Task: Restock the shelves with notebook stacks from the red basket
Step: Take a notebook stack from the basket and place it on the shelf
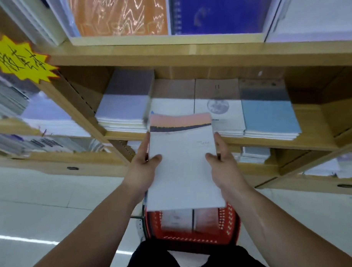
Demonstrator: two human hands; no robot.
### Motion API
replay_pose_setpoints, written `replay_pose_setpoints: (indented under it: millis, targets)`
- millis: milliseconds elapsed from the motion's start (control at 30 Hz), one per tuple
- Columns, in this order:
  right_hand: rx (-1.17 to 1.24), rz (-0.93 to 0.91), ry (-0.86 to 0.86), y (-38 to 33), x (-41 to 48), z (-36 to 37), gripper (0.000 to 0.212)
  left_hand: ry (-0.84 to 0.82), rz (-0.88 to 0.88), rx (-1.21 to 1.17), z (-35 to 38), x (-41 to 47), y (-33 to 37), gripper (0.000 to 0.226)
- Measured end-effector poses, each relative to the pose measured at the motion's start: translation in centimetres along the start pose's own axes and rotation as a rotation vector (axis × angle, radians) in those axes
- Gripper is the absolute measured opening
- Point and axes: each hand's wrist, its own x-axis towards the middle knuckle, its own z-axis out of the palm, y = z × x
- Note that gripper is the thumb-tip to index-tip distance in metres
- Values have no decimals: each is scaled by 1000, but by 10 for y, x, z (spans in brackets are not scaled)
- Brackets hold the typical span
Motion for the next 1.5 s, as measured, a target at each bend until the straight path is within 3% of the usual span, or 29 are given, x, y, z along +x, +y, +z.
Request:
replay_pose_setpoints:
  millis: [233, 400, 533, 600, 767, 867, 1100, 1300, 1500]
  targets:
    - [91, -24, 204, -67, 97, 44, 55, -22, 137, 261, -24, 130, 60, 57]
    - [-339, 45, 155, -90, 175, 64, 28, -65, 177, 677, -31, 185, 70, 58]
    - [-485, 37, 221, -89, 204, 80, 53, -94, 380, 917, -41, 165, 51, 70]
    - [-544, -19, 165, -87, 209, 78, 64, -59, 501, 1042, -47, 158, 39, 79]
    - [-572, -142, 93, -72, 182, 58, 67, -33, 455, 1415, -48, 164, 17, 112]
    - [-459, -159, 56, -52, 154, 48, 60, -8, 472, 1473, -48, 172, 10, 109]
    - [-456, -236, 78, -37, 167, 51, 38, -18, 596, 1553, -56, 198, 19, 91]
    - [-509, -189, 72, -42, 187, 58, 62, -43, 490, 1445, -57, 213, 29, 97]
    - [-405, -135, 7, -45, 187, 55, 68, -4, 451, 1493, -51, 198, 24, 96]
